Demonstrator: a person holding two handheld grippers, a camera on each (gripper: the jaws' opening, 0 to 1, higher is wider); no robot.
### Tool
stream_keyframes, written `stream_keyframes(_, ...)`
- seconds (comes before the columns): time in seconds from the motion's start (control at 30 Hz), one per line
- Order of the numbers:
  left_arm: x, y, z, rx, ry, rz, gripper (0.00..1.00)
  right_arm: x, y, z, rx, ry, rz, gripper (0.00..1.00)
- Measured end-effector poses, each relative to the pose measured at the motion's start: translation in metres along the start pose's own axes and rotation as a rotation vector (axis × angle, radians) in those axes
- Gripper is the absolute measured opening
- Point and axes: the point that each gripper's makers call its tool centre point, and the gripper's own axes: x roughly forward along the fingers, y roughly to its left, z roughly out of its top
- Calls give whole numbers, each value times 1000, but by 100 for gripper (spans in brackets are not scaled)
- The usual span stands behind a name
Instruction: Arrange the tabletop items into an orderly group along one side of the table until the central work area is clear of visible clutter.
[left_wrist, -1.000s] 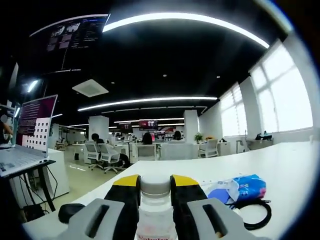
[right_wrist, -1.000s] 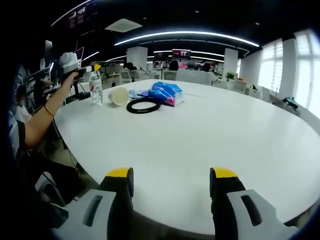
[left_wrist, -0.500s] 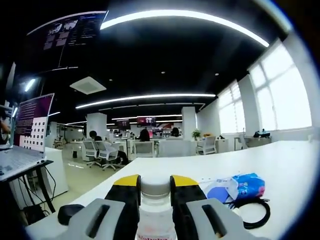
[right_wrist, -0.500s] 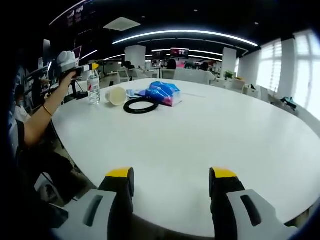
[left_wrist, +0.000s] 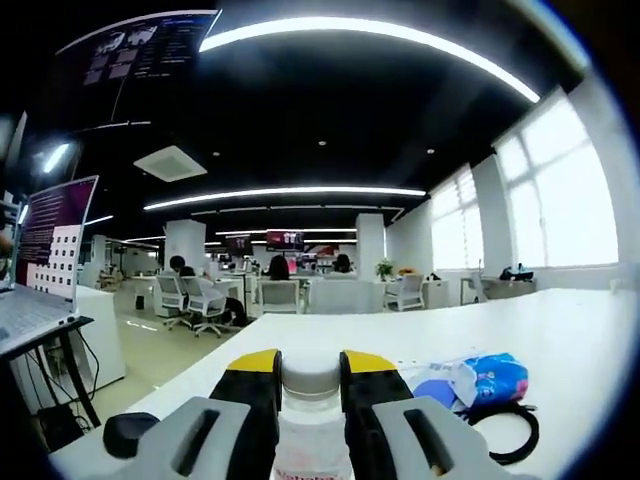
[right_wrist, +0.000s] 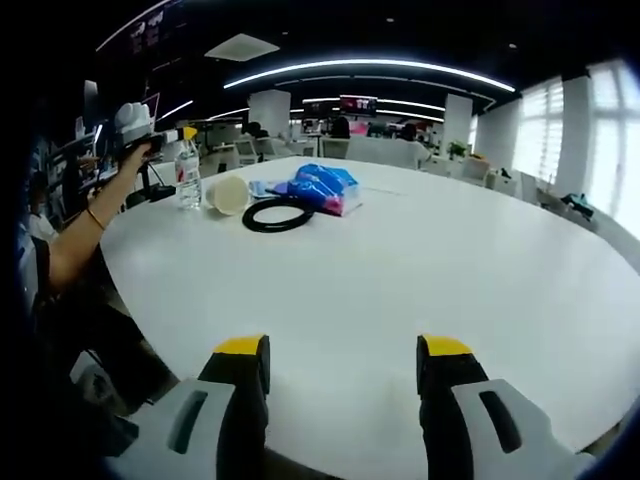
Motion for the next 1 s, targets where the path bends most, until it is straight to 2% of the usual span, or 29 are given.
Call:
stream_keyframes(0.23,14,4,8,5,-1,6,20,2,-8,5,6,-12,-9,56)
stream_keyframes(0.47,33,6,1,-5,27,5,20,6,-15,6,8,2,-26,56)
stream_keyframes(0.7,49,11,3,-10,29,11,19,8,-21,12,7,-4,-48,55)
stream_keyframes(0.83,51,10,6,27,23,15,19,9,-23,13,18,-8,-55,55)
stream_keyframes(1.0,53,13,7,-17,20,10,19,12,-20,12,13,-2,-47,55)
